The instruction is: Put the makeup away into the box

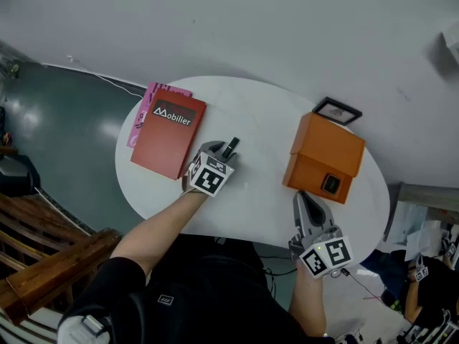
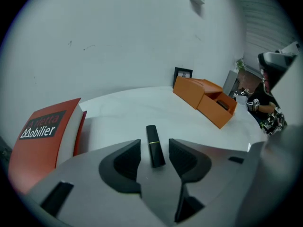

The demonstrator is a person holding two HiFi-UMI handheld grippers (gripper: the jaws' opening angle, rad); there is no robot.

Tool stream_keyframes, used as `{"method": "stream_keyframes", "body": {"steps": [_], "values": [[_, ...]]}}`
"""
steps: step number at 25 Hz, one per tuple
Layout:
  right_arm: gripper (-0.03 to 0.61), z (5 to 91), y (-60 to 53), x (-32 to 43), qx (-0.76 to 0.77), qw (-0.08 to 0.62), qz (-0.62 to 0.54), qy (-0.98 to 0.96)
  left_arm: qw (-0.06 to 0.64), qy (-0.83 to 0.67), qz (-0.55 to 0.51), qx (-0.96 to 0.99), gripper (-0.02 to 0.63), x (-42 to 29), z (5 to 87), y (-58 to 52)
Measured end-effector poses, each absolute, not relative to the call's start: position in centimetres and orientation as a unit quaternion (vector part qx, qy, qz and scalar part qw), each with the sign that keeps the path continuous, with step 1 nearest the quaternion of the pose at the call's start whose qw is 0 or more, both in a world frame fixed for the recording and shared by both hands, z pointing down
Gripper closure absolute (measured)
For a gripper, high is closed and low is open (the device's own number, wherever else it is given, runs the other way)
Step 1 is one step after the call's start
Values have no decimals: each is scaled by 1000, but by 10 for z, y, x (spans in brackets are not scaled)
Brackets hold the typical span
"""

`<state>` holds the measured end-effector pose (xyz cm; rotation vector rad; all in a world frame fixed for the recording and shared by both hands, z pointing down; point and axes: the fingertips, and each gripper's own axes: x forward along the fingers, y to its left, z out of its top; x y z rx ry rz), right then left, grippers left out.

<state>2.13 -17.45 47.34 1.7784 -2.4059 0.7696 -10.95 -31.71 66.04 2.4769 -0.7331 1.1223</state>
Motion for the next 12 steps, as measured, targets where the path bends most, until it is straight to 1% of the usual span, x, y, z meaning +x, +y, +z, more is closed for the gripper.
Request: {"method": "stream_keyframes", "body": {"steps": [6,12], "values": [[540,466,-169,25,581,19,248,-775,171,-246,418,858,507,-115,678,-316],[540,446,-165,33,589,12,230,-774,183,-242,394,868,512,-109,657,-307]]}}
